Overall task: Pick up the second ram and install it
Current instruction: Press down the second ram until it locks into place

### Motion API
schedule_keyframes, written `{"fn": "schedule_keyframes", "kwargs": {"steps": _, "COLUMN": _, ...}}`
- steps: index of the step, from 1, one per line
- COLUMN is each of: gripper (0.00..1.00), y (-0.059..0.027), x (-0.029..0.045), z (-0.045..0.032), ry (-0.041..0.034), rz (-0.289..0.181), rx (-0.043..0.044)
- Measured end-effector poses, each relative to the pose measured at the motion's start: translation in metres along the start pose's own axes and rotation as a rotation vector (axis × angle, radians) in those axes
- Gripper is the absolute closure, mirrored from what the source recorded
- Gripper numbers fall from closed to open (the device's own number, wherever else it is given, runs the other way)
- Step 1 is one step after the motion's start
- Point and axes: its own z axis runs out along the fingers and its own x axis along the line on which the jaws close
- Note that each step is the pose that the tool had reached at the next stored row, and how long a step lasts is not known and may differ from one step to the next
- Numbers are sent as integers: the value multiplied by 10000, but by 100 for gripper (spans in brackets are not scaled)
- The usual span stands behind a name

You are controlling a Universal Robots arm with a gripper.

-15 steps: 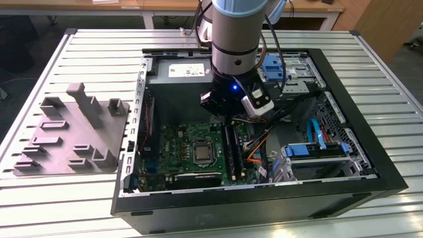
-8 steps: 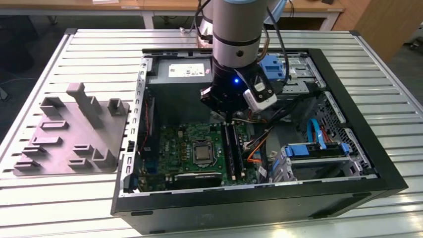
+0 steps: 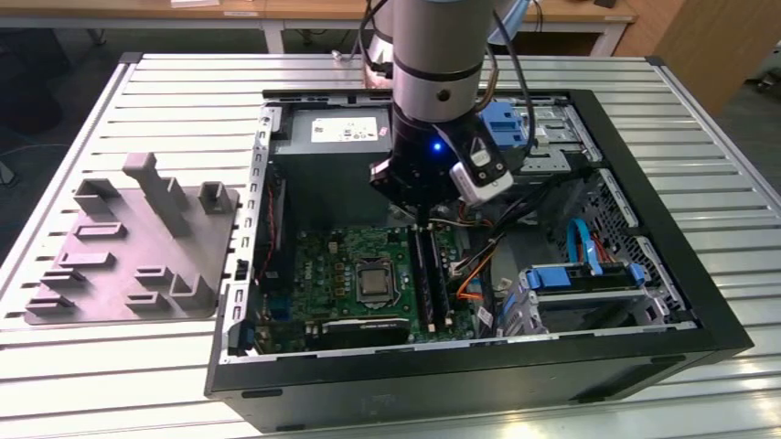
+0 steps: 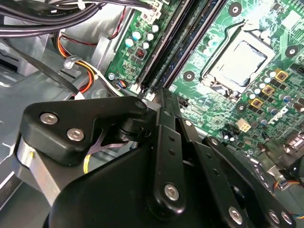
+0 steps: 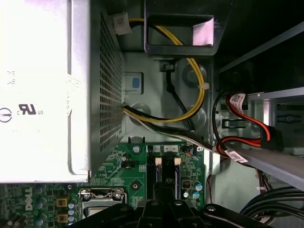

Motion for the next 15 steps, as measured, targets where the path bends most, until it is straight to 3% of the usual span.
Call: {"fn": "schedule_keyframes", "kwargs": {"steps": 15, "gripper": 90, "y": -16, "x": -4, "z": -70, "ry": -1, "rz": -5, "rx": 106}}
